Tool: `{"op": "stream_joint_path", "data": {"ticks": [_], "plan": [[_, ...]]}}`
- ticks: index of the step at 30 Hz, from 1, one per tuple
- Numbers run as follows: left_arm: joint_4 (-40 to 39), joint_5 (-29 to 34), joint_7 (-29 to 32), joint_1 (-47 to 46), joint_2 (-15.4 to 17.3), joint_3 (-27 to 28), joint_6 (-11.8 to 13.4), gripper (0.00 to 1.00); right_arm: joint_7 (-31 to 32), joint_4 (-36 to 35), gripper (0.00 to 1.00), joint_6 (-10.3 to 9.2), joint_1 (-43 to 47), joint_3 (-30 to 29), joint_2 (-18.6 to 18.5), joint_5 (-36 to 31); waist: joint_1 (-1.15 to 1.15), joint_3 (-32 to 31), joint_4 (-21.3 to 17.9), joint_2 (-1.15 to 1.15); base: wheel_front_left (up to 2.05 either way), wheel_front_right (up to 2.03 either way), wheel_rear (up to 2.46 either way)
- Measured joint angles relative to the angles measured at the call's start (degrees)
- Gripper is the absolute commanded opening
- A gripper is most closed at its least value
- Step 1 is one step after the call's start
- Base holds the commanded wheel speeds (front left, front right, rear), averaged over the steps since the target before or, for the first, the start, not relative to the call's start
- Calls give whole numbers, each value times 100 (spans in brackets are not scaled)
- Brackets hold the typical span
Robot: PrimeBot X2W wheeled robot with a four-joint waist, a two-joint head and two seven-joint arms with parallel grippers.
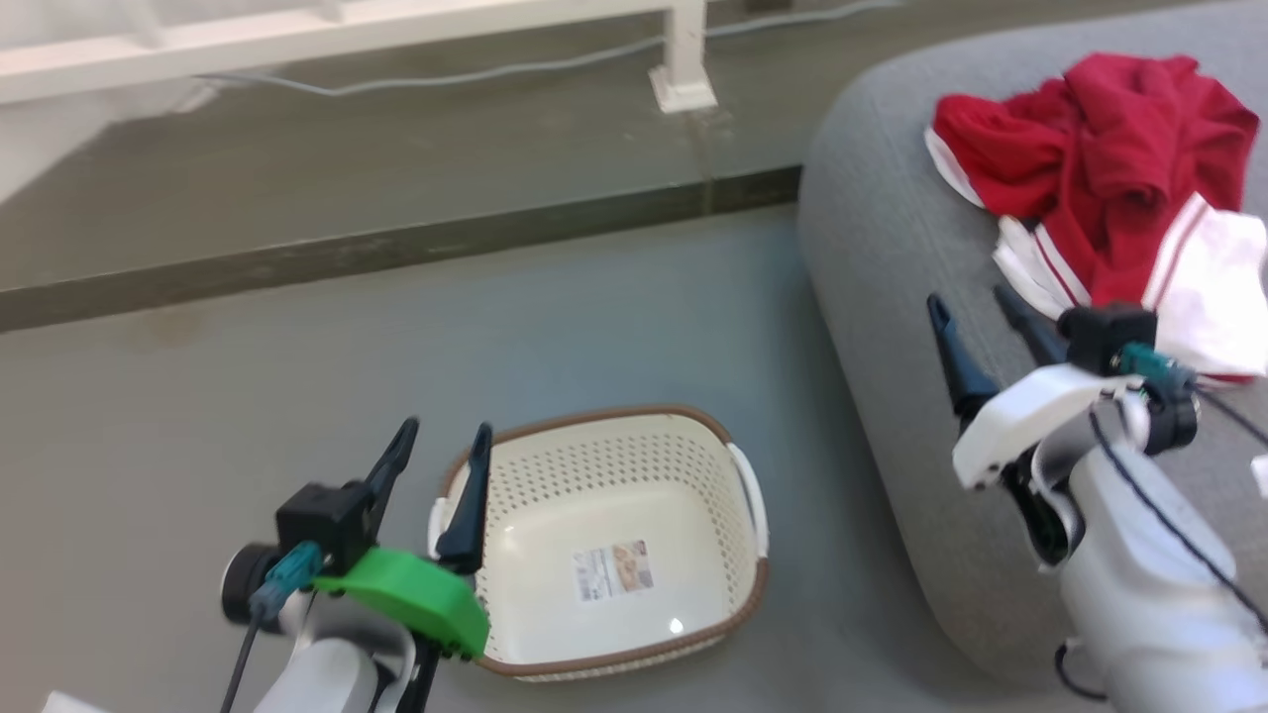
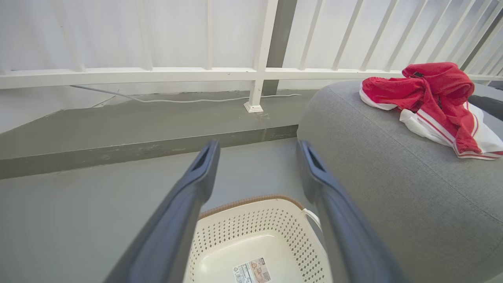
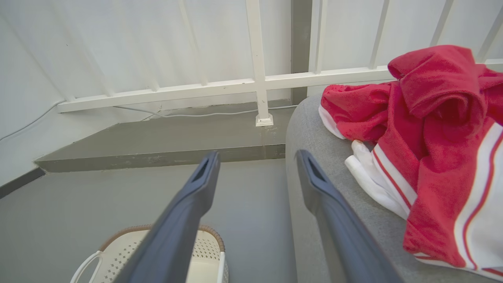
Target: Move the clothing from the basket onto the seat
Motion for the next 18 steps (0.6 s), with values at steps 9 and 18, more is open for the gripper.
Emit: {"op": "stream_joint_path", "data": {"ticks": [9, 18], "plan": [[31, -20, -44, 610, 176, 453, 94, 100, -11, -632, 100, -321, 843, -86, 300, -27, 0, -472, 540, 0, 0, 0, 0], [-153, -154, -48, 1178, 308, 1023, 152, 100, -16, -1316, 100, -576, 1473, -66, 467, -104, 0, -794, 761, 0, 0, 0, 0]]}}
